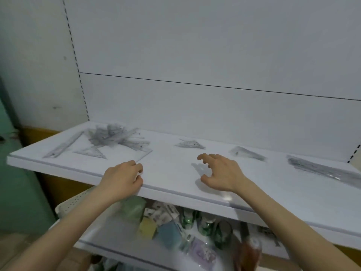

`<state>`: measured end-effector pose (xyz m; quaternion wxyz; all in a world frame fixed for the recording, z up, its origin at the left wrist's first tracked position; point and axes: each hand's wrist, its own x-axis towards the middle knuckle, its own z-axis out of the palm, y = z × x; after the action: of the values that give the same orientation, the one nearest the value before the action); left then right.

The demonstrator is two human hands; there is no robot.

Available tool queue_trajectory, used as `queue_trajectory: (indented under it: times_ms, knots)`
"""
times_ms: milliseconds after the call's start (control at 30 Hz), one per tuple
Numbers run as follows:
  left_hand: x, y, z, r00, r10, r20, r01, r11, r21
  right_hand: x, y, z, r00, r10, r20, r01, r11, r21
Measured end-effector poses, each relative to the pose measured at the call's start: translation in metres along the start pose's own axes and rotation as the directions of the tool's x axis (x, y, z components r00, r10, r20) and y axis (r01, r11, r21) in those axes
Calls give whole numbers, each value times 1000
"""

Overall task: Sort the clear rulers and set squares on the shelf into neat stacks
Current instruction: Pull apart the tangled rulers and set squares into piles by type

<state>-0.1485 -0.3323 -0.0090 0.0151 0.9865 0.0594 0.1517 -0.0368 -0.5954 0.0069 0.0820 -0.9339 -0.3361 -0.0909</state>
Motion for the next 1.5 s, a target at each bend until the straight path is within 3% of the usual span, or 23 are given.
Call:
queue_trajectory:
  times_ms: [267,533,667,1000,1267,1333,1500]
  knots:
    - [-2,-103,-1,1000,11,12,-10,997,-78,40,-99,30,994,109,-2,-109,993,36]
    - [33,-163,15,999,-9,-54,-1,982,-189,114,-135,53,994,109,-1,-109,994,9]
    - [56,-198,18,995,-37,-94,18,980,-198,158,-153,69,972,227,67,-223,973,-54]
    - [106,-298,11,966,-218,-138,195,967,-163,205,-186,70,933,328,150,-297,934,-196]
    - [128,-306,14,999,6,-31,-12,981,-196,196,-215,69,956,276,-99,-291,865,-409]
    - [130,-318,13,999,3,-35,-9,981,-193,193,-223,70,949,217,-229,-298,857,-421]
    - [125,-347,20,991,-92,95,108,979,-174,185,-255,87,951,168,-258,-262,882,-392]
